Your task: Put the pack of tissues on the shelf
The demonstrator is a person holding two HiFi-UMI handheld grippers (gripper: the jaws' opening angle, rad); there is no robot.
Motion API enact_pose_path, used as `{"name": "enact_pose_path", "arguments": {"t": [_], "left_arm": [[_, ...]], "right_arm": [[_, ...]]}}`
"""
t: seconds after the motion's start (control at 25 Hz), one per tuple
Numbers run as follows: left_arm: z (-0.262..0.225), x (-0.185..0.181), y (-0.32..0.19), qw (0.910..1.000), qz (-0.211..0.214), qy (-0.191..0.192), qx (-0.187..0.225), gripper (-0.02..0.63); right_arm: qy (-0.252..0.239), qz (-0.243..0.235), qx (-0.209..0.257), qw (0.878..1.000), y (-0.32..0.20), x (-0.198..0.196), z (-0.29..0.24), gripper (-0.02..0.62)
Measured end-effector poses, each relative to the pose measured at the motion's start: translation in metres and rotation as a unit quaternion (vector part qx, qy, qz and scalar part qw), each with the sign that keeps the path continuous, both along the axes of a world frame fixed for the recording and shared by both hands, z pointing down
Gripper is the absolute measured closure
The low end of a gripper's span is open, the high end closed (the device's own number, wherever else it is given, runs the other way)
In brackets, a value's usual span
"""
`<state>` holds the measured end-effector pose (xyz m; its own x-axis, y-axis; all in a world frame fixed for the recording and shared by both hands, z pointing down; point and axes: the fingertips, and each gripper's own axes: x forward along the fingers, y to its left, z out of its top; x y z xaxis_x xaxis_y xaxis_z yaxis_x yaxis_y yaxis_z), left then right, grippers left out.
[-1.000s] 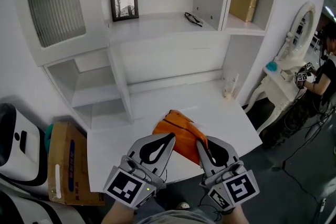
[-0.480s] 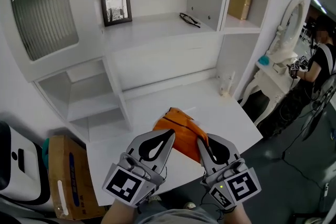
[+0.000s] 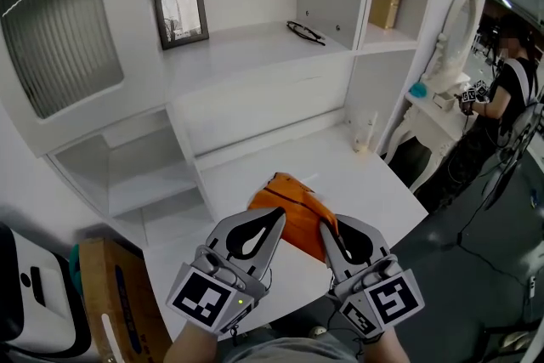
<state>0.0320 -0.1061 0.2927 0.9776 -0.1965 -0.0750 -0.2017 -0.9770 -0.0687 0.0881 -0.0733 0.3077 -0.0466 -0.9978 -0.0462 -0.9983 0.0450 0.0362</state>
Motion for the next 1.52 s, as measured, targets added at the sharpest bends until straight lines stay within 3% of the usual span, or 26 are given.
{"name": "enact_pose_path", "arguments": {"t": [0.88, 1.12, 1.28, 1.52], "left_arm": [[0.014, -0.004, -0.024, 0.9969, 0.075, 0.008, -0.022, 0.575], [0.006, 0.007, -0.032, 0.9975, 0.062, 0.033, -0.006, 0.575], [0.011, 0.009, -0.036, 0.9985, 0.049, 0.014, -0.023, 0.575], [0.007, 0.014, -0.046, 0.9993, 0.026, 0.024, -0.015, 0.575]], "right_arm": [[0.027, 0.079, -0.004, 0.997, -0.008, -0.007, -0.014, 0.558], [0.039, 0.074, -0.002, 0.997, -0.016, 0.009, -0.023, 0.558], [0.039, 0.072, 0.003, 0.997, -0.02, 0.023, -0.03, 0.559], [0.046, 0.061, 0.013, 0.997, -0.029, 0.04, -0.048, 0.56]]}}
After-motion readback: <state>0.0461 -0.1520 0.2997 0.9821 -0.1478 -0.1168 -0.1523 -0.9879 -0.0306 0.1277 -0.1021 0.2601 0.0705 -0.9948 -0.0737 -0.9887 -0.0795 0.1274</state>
